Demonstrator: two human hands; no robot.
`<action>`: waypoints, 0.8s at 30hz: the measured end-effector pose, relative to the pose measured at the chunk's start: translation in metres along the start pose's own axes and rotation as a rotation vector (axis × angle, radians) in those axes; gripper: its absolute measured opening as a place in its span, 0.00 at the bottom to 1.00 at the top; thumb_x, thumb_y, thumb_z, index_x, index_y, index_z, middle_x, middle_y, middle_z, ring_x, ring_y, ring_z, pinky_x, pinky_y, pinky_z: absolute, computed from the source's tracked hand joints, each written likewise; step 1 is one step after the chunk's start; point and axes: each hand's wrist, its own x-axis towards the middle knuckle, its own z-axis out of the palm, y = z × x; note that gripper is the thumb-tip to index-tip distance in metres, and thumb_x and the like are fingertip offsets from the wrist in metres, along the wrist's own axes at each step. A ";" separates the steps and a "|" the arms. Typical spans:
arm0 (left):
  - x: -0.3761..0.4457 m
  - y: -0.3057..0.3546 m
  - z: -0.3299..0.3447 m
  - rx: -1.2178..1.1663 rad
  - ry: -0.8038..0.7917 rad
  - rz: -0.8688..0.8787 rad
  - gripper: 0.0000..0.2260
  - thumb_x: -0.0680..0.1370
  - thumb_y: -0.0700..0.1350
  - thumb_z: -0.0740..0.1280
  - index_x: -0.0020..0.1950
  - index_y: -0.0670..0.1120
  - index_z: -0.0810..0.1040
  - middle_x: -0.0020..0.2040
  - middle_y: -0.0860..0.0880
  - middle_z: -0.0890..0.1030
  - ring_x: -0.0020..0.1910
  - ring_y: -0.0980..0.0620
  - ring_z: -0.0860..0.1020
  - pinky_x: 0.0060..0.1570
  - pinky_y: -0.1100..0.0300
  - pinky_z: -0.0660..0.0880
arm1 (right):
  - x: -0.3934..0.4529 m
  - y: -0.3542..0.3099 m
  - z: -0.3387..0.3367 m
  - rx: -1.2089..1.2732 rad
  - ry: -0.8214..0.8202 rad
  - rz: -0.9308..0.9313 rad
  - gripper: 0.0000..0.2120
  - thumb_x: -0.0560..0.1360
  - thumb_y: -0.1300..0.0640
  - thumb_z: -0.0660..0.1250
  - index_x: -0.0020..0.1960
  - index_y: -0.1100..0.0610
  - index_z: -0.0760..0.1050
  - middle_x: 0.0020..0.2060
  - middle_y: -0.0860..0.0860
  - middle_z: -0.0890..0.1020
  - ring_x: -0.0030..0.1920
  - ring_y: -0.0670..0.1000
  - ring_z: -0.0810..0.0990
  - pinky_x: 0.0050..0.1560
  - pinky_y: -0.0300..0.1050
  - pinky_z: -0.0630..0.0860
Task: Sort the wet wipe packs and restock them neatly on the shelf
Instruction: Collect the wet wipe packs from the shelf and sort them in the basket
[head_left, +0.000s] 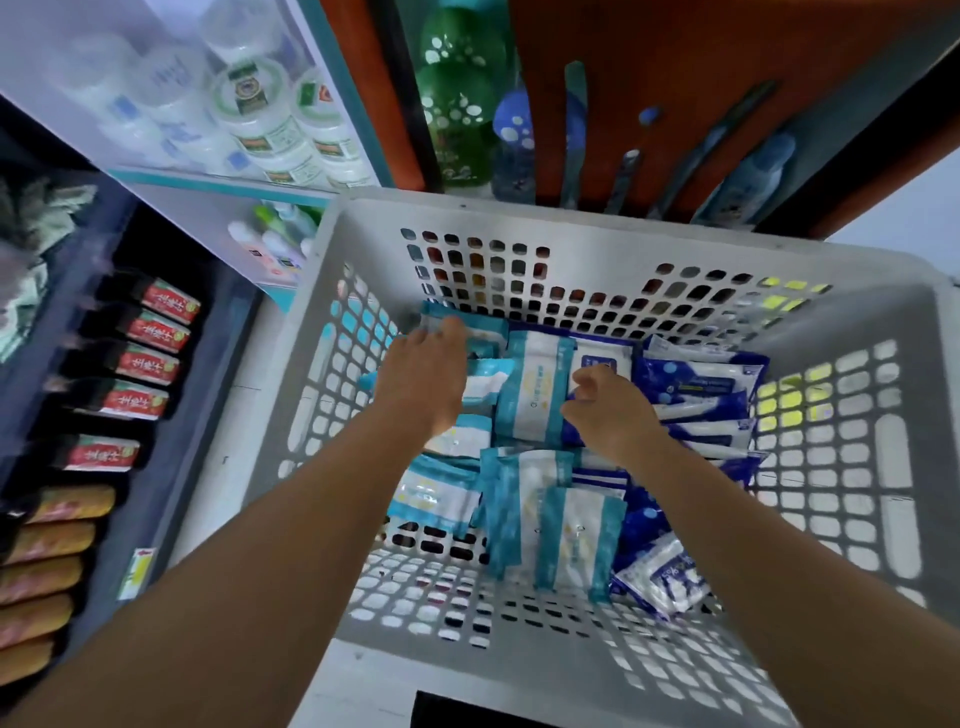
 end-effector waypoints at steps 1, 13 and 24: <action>0.005 -0.001 0.003 0.060 -0.004 0.036 0.21 0.71 0.31 0.65 0.61 0.41 0.64 0.53 0.42 0.77 0.54 0.43 0.74 0.52 0.54 0.68 | 0.004 -0.002 0.003 -0.027 -0.012 0.007 0.22 0.78 0.56 0.64 0.70 0.58 0.64 0.62 0.54 0.76 0.58 0.55 0.76 0.57 0.48 0.73; 0.063 -0.018 0.046 0.176 0.154 0.220 0.26 0.70 0.35 0.67 0.67 0.40 0.66 0.62 0.40 0.75 0.64 0.41 0.71 0.70 0.48 0.60 | 0.041 -0.017 0.044 -0.101 0.103 0.177 0.28 0.72 0.54 0.70 0.66 0.64 0.63 0.62 0.61 0.72 0.61 0.60 0.73 0.57 0.52 0.74; 0.053 -0.032 0.075 0.043 -0.126 0.257 0.35 0.76 0.58 0.64 0.77 0.48 0.51 0.76 0.44 0.52 0.75 0.44 0.51 0.70 0.44 0.60 | 0.054 -0.022 0.054 -0.015 0.143 0.346 0.24 0.72 0.51 0.71 0.62 0.61 0.68 0.59 0.59 0.76 0.57 0.59 0.76 0.50 0.50 0.76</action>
